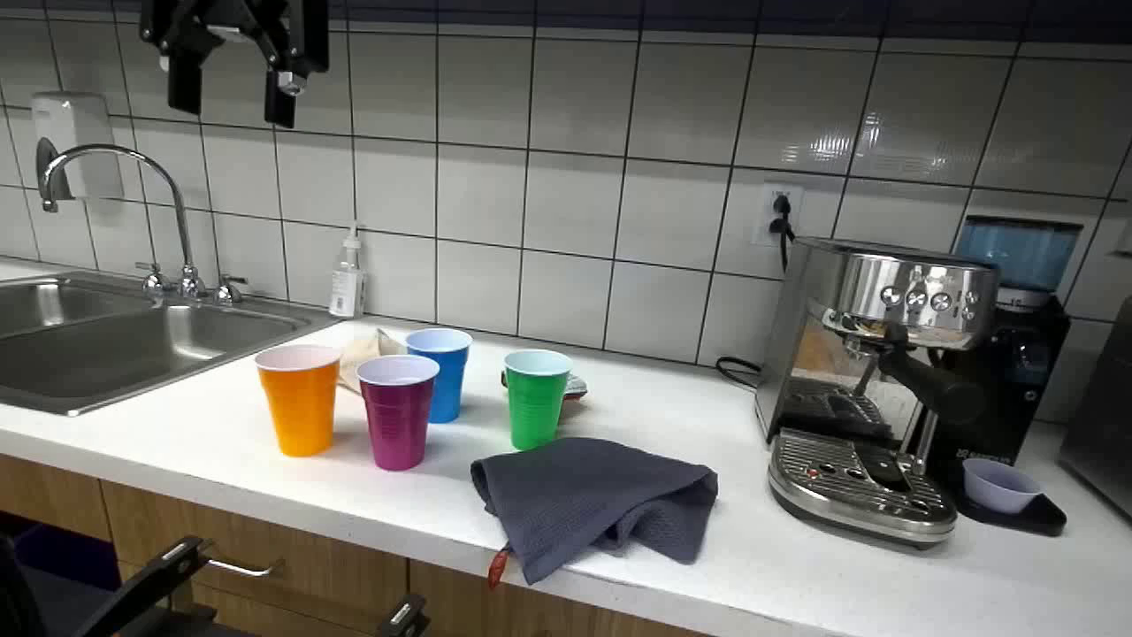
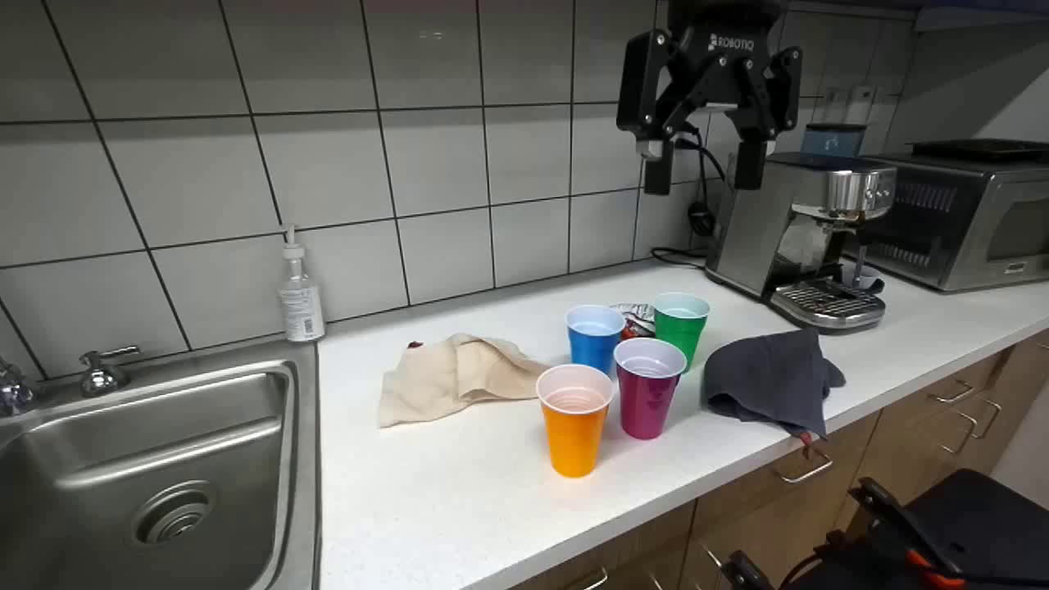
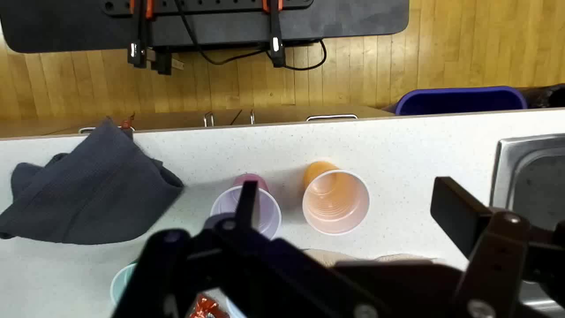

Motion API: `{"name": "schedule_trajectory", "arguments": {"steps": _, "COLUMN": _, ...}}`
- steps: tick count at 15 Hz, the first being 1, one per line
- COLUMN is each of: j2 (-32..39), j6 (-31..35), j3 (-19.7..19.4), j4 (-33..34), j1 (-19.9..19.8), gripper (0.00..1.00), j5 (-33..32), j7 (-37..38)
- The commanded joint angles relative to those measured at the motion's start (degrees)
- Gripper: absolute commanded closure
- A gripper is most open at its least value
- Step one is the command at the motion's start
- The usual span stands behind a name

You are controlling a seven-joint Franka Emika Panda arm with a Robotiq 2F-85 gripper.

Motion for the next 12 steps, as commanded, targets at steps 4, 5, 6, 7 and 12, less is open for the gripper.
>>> {"name": "schedule_trajectory", "arguments": {"steps": 4, "j2": 0.07, "j6": -0.11, "j3": 0.3, "j4": 0.11, "j1": -0.4, "gripper": 0.0, "j5": 0.16, "j7": -0.2}}
{"name": "schedule_trajectory", "arguments": {"steps": 5, "j2": -0.14, "j6": 0.43, "j3": 0.35, "j4": -0.22, "j1": -0.22, "gripper": 0.0, "j5": 0.04, "j7": -0.68}}
{"name": "schedule_trajectory", "arguments": {"steps": 6, "j2": -0.24, "j6": 0.9, "j3": 0.51, "j4": -0.46, "j1": -0.12, "gripper": 0.0, "j5": -0.1, "j7": -0.84}}
{"name": "schedule_trajectory", "arguments": {"steps": 7, "j2": -0.44, "j6": 1.67, "j3": 0.73, "j4": -0.79, "j1": -0.07, "gripper": 0.0, "j5": -0.3, "j7": -0.88}}
{"name": "schedule_trajectory", "arguments": {"steps": 12, "j2": -0.44, "j6": 7.61, "j3": 3.42, "j4": -3.22, "j1": 0.04, "gripper": 0.0, "j5": -2.44, "j7": 0.83}}
